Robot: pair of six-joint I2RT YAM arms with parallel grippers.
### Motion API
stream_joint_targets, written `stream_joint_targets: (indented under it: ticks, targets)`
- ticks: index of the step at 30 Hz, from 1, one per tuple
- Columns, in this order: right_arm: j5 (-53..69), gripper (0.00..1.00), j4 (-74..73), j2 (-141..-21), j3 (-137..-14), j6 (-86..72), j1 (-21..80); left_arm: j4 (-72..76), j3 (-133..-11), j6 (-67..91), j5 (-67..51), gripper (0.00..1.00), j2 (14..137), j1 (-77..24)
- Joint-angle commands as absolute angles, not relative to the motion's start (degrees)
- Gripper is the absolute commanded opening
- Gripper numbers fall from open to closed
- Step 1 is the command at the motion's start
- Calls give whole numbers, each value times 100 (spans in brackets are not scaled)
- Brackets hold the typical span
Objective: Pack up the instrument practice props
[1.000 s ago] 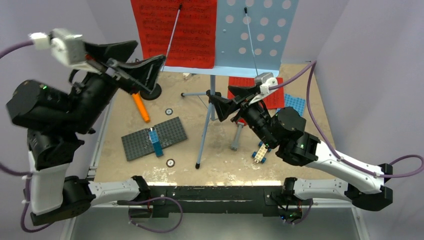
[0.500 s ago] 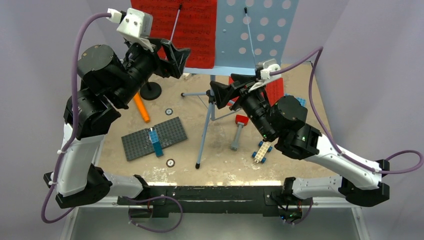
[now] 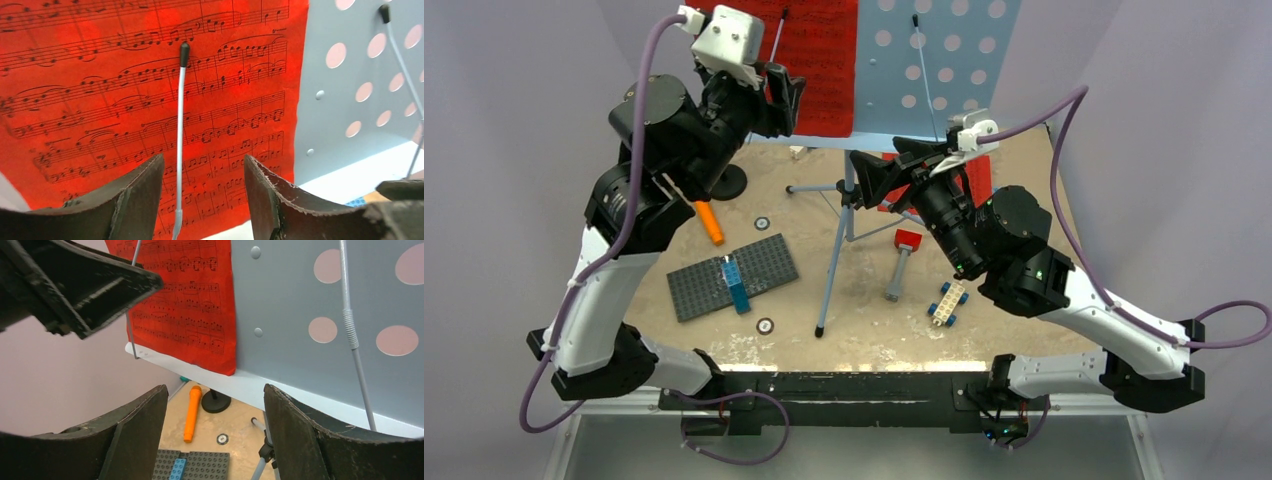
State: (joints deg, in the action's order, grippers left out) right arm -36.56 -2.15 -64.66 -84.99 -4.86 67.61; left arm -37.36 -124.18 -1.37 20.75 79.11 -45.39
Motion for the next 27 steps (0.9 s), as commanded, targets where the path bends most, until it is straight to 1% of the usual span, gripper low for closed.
stream_joint_targets:
  ticks: [1, 4, 12, 21, 22, 27]
  targets:
    - [-3735, 75, -92, -6530, -8794, -345, 6794, -3397, -12523, -694, 2417, 62, 8080, -4508]
    - [-3635, 75, -145, -6494, -8817, -343, 6794, -3313, -12519, -880, 2617, 57, 8164, -4515]
    - [-3577, 76, -98, -6457, -8786, -263, 6794, -3063, -12344, -1020, 2639, 29, 8124, -4510]
    - [-3581, 78, -94, -6478, -8799, -388, 6669, -3017, -12110, -760, 2363, 2, 7875, -4509]
    - [-3552, 79, -135, -6479, -8835, -465, 6626, -2998, -12079, -750, 2336, 0, 7832, -4510]
    - [-2954, 79, -585, -6446, -9051, -1416, 5987, -2815, -11836, -675, 2140, 0, 7581, -4509]
